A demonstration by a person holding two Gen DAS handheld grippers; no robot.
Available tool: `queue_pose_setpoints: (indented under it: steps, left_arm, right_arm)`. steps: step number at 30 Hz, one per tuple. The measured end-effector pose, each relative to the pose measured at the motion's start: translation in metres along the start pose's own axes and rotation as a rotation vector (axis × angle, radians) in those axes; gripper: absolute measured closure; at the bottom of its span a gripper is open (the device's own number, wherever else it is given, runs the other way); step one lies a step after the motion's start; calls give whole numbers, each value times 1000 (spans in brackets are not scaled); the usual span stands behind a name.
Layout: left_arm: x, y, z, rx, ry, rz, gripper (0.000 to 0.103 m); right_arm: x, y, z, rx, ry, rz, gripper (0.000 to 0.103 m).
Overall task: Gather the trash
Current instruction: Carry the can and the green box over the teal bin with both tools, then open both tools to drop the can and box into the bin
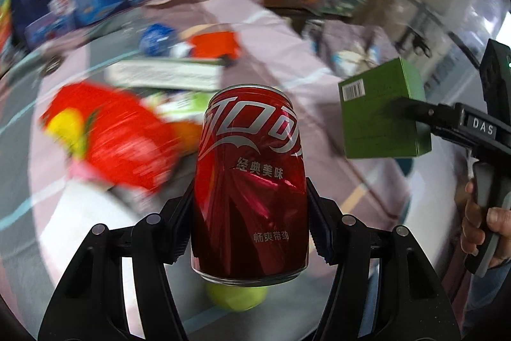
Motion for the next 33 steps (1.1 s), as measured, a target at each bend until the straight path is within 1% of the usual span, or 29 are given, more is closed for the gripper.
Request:
queue_pose_setpoints:
  steps: [3, 4, 7, 12, 15, 19, 25, 29, 33]
  left_arm:
    - [13, 14, 35, 62, -30, -8, 41]
    - [20, 20, 52, 91, -44, -15, 41]
    - [40, 32, 98, 165, -77, -36, 41]
    - [82, 40, 170, 268, -135, -106, 41]
    - [105, 40, 205, 313, -158, -142, 41]
    - [135, 35, 238, 350, -180, -200, 40]
    - [179, 29, 268, 392, -175, -278, 40]
    - [201, 24, 273, 414, -149, -319, 40]
    - [212, 19, 270, 391, -141, -349, 38]
  right_arm:
    - [-24, 12, 38, 30, -57, 68, 41]
    - [-33, 16, 54, 44, -79, 90, 41]
    - [-52, 20, 103, 103, -136, 129, 40]
    - [-61, 10, 179, 235, -195, 128, 40]
    - [-55, -1, 210, 276, -219, 98, 40]
    - [-40, -10, 234, 313, -219, 47, 40]
    - [-11, -13, 258, 349, -217, 2, 40]
    - [1, -18, 267, 366, -217, -27, 40]
    - [8, -24, 271, 371, -218, -54, 40]
Point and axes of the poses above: each gripper's, at about its wrist camera, not at the fingertips, and x roughly the way its jaws point, z to its right, y to its top, the point moved 9 cm from there along x, roughly the way its jaws point, and after that the axes turned 3 degrees about z, right-handed, at the moved point
